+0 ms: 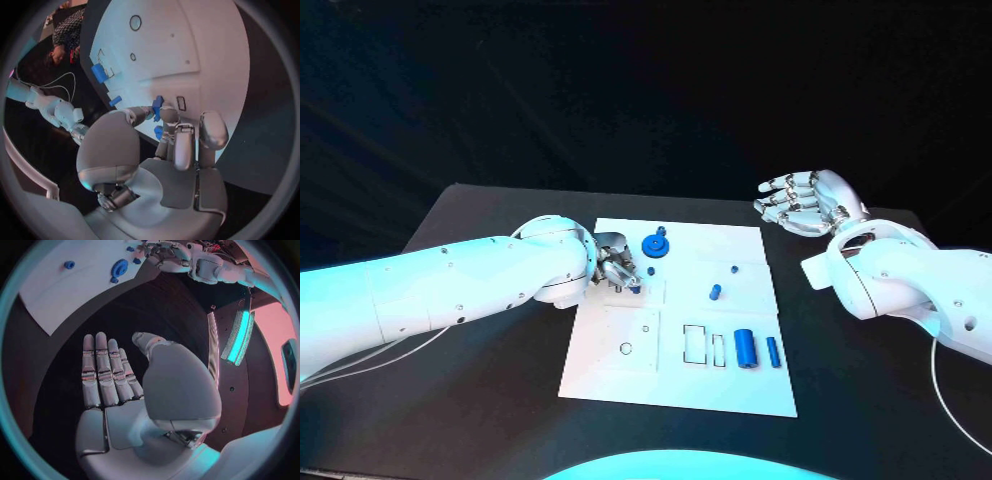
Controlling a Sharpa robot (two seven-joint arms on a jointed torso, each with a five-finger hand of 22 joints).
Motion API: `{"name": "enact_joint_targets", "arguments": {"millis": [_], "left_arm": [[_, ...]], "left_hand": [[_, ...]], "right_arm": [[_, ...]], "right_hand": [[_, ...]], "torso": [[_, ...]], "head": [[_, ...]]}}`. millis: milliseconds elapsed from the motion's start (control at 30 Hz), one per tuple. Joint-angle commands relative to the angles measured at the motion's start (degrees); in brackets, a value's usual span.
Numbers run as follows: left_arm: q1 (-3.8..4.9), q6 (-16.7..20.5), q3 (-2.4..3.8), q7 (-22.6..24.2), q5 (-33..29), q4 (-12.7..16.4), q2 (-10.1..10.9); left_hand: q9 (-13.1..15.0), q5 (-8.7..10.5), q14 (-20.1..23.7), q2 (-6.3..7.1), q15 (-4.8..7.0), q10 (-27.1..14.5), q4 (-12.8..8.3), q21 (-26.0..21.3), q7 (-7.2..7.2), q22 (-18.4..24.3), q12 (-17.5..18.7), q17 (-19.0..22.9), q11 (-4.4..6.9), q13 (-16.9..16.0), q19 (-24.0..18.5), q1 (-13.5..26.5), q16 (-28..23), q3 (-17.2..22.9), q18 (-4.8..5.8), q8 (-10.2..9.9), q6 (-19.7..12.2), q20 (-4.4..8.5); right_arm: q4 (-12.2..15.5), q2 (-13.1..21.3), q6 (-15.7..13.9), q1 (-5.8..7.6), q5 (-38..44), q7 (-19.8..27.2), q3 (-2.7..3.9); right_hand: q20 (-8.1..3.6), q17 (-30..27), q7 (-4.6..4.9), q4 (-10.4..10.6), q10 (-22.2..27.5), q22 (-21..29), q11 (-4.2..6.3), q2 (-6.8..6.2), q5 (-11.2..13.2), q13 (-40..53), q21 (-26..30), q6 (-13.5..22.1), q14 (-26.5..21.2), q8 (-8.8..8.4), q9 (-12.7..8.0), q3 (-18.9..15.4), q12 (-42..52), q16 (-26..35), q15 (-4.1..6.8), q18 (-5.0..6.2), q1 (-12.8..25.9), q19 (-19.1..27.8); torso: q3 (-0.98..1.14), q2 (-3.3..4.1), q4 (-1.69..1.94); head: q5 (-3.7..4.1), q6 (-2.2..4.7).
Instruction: Assemble the parts on the task board
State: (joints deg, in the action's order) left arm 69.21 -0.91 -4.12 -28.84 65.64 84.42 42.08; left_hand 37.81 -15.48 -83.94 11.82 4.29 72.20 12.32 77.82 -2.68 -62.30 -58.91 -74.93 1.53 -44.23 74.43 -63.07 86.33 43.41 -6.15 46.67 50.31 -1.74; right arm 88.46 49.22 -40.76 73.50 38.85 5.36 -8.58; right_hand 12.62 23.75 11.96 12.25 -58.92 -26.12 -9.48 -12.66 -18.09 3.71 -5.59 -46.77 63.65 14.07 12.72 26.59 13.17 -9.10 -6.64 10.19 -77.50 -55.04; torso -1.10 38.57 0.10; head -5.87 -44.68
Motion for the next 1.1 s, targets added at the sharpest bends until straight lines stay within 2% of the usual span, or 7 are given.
{"name": "enact_joint_targets", "arguments": {"millis": [33, 733, 1100], "left_arm": [[-0.18, 1.58, -0.1, -0.13, -0.17, 0.1, -0.02], [-0.41, 3.81, 0.15, 0.16, -0.77, 1.4, 0.54], [-0.55, 3.76, 0.16, 0.31, 1.37, 1.87, 0.61]], "left_hand": [[0.09, -0.23, -4.34, -0.03, 0.51, 0.38, -12.71, 0.24, 0.06, -0.08, -0.31, -8.59, 0.12, -0.15, 0.37, -0.05, 0.37, 12.62, 0.56, 0.19, 0.51, 0.03], [0.1, -1.01, -4.39, 0.16, 0.61, 0.77, -12.9, 0.57, 0.19, -0.64, -0.58, -8.76, 0.24, -0.53, 0.68, 0.14, 0.47, 12.78, 0.66, 0.23, 0.79, 0.12], [0.09, -1.09, -4.39, 0.2, 0.62, 0.76, -12.94, 0.61, 0.21, -0.71, -0.5, -8.74, 0.26, -0.41, 0.72, 0.15, 0.46, 12.81, 0.67, 0.23, 0.82, 0.13]], "right_arm": [[-0.02, -0.05, 0.74, -0.05, 0.52, 0.49, 0.01], [-0.17, -0.06, 0.83, -0.19, 0.52, 0.59, 0.01], [-0.27, -0.1, 0.96, -0.31, 0.49, 0.6, 0.0]], "right_hand": [[0.44, -0.09, 1.99, -0.08, 0.03, 0.05, -0.44, 0.1, -0.27, -0.05, 0.34, 0.49, -0.32, -0.29, -0.07, -0.16, -0.2, 0.19, -0.17, 0.19, 0.53, 0.06], [0.55, -0.27, 2.04, -0.12, 0.21, 0.48, -0.52, 0.16, -0.43, -0.06, 0.68, 0.58, -0.55, -0.35, -0.12, -0.17, -0.27, 0.51, -0.28, 0.17, 0.68, 0.3], [0.61, -0.35, 2.08, 0.05, 0.25, 0.76, -0.56, 0.36, -0.6, -0.05, 0.85, 0.58, -0.57, -0.36, -0.14, -0.18, -0.27, 0.64, -0.33, 0.18, 0.98, 0.39]], "torso": [[0.02, -0.02, 0.04], [-0.02, 0.0, 0.03], [0.0, 0.02, 0.01]], "head": [[0.13, -0.09], [0.15, -0.3], [0.07, -0.47]]}}
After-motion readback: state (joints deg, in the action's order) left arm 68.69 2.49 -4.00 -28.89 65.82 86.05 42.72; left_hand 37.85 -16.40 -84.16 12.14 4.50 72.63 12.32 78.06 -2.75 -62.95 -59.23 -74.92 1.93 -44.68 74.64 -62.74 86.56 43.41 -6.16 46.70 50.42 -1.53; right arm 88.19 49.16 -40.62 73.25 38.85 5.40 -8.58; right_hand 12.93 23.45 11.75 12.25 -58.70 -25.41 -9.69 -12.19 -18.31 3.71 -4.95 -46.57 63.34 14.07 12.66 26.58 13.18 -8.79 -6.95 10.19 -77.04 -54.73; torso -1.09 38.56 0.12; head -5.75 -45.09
